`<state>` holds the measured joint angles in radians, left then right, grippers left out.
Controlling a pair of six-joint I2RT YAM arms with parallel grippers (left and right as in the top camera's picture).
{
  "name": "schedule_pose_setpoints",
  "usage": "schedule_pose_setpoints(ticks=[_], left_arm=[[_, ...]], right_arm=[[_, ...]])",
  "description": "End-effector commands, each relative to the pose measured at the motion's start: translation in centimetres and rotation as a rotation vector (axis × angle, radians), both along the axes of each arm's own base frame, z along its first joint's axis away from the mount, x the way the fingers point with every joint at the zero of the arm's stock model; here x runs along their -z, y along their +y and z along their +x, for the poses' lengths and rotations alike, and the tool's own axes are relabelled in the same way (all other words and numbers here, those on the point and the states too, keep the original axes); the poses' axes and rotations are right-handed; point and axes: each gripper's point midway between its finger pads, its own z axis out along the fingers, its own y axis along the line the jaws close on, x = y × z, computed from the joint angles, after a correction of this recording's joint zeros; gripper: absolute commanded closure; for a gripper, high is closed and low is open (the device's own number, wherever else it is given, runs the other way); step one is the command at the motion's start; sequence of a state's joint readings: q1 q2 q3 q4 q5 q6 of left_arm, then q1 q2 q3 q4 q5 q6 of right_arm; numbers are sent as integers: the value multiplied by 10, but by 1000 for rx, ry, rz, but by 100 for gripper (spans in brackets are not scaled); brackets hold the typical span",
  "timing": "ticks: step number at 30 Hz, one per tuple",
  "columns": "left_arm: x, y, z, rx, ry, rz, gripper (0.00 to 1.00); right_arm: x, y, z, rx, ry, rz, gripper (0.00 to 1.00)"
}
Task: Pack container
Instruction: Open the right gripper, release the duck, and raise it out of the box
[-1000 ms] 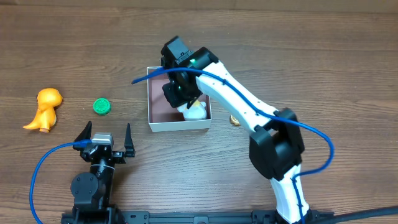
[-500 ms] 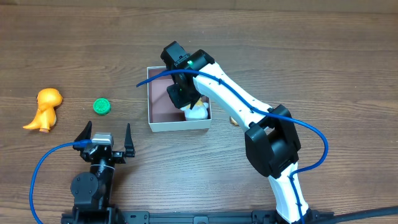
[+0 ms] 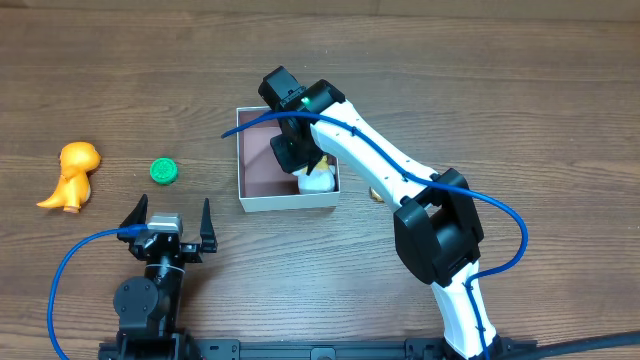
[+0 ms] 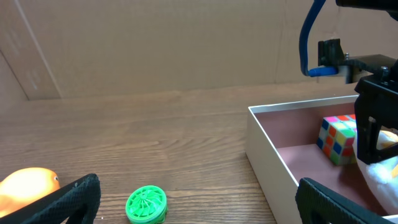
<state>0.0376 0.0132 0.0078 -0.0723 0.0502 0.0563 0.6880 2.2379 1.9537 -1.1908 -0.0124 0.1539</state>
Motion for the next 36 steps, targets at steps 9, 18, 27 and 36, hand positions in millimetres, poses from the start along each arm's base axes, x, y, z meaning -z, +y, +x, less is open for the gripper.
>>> schedule_pose_setpoints(ticks=[9, 18, 27, 36], left_arm=[[1, -1, 0, 10, 0, 14, 0], [1, -1, 0, 10, 0, 14, 0], [1, -1, 0, 10, 0, 14, 0], [1, -1, 0, 10, 0, 14, 0]], right_arm=[[-22, -8, 6, 13, -34, -33, 76], [-87, 10, 27, -2, -151, 61, 63], [-119, -57, 66, 106, -339, -181, 70], [-103, -158, 64, 322, -100, -209, 96]])
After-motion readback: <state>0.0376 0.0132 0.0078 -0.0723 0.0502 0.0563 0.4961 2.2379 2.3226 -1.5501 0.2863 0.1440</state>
